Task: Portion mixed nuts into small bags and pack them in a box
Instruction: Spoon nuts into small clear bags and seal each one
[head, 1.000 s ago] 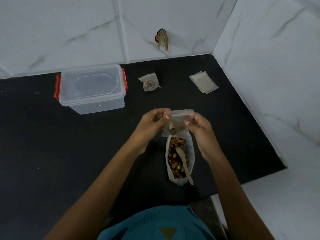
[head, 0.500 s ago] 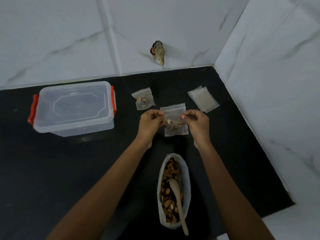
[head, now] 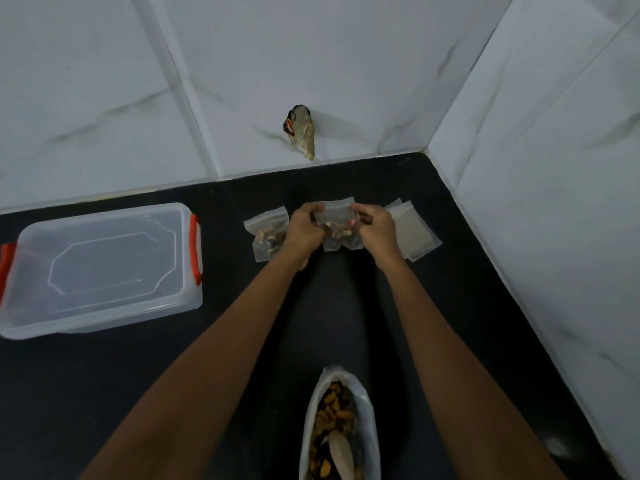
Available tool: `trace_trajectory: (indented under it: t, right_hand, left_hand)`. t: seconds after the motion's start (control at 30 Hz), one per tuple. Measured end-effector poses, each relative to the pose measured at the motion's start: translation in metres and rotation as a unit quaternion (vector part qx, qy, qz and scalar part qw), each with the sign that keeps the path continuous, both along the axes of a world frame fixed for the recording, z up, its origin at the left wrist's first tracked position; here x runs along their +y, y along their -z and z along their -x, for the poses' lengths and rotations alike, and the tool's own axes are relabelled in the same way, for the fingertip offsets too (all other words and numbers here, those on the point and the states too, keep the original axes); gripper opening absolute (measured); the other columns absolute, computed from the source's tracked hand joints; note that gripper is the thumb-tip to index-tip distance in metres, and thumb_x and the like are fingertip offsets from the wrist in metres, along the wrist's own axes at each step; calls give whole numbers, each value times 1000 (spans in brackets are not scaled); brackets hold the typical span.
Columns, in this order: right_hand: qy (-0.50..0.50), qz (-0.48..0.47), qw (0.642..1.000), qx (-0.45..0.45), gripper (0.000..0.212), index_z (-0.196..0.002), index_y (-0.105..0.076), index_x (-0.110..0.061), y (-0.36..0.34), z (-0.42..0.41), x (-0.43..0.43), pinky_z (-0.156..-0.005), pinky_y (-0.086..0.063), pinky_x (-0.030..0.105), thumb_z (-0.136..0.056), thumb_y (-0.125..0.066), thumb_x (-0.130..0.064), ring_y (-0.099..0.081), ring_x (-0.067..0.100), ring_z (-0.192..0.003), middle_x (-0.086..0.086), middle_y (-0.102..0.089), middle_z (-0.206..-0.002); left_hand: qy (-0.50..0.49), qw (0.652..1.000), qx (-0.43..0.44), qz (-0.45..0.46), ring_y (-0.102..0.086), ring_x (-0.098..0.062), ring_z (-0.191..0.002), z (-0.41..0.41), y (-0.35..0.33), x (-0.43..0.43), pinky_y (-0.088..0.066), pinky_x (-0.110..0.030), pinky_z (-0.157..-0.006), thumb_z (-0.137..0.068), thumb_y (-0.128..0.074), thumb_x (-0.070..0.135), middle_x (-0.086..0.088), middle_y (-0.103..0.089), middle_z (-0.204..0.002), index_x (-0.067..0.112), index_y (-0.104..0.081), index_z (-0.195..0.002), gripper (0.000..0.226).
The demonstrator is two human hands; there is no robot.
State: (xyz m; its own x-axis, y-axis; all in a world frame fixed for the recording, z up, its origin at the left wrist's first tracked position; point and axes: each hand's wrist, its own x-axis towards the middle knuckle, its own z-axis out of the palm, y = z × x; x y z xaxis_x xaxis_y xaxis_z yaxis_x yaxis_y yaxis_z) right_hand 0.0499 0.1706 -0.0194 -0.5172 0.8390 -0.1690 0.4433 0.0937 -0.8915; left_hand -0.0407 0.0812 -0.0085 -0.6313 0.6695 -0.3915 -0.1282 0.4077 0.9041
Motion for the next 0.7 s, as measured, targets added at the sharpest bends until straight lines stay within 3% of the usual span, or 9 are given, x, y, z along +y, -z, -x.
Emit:
trace_trajectory:
  t: [0.1, 0.23, 0.3, 0.47, 0.57, 0.7]
  right_hand:
    - [-12, 2, 1000, -14, 39, -125, -54, -8, 6, 4, 7, -80, -43, 13, -87, -52, 3, -56, 15, -106, 9, -58, -121]
    - [-12, -3, 1000, -11, 37, -125, -53, -7, 8, 3, 9, -68, -42, -1, -89, -52, 1, -55, 11, -101, 10, -60, -117]
    - [-15, -13, 1000, -13, 36, -126, -52, -7, 7, 0, 10, -70, -40, -2, -90, -51, -2, -55, 11, -102, 9, -60, -118]
    - [7, -53, 998, -31, 28, -117, -59, -7, -1, -21, 21, -83, -41, 12, -89, -53, -3, -57, 12, -104, 7, -62, -112]
    - [42, -60, 996, -43, 22, -107, -64, -4, -8, -42, 36, -83, -40, 11, -88, -54, 0, -56, 9, -97, 8, -64, -109]
    - [96, -68, 990, -81, 21, -104, -66, -4, -7, -69, 54, -84, -40, 16, -85, -58, 0, -58, 15, -101, 10, -65, -110]
  left_hand:
    - [-18, 1000, 22, 7, -56, -22, -108, 4, 11, 6, -50, -35, -92, -87, -52, -3, -12, -52, -124, 17, -51, -111, 31]
    - [-27, 996, 79, 33, -60, -18, -85, 5, 21, 8, -52, -26, -72, -88, -53, 2, -13, -55, -113, 14, -55, -104, 20]
    - [-27, 993, 111, 36, -58, -16, -80, 4, 23, 8, -50, -23, -67, -87, -56, 2, -15, -56, -112, 12, -57, -104, 20]
    - [-49, 973, 223, 42, -51, -19, -109, -10, 11, 6, -44, -33, -98, -85, -58, 0, -11, -47, -126, 11, -60, -107, 25]
    - [-43, 969, 242, 10, -51, -17, -108, -28, -2, 13, -44, -28, -95, -86, -54, -2, -10, -49, -123, 10, -61, -106, 24]
    - [4, 984, 180, -7, -59, -14, -97, -55, -6, 36, -46, -20, -87, -89, -53, 0, -10, -63, -109, 2, -61, -108, 21]
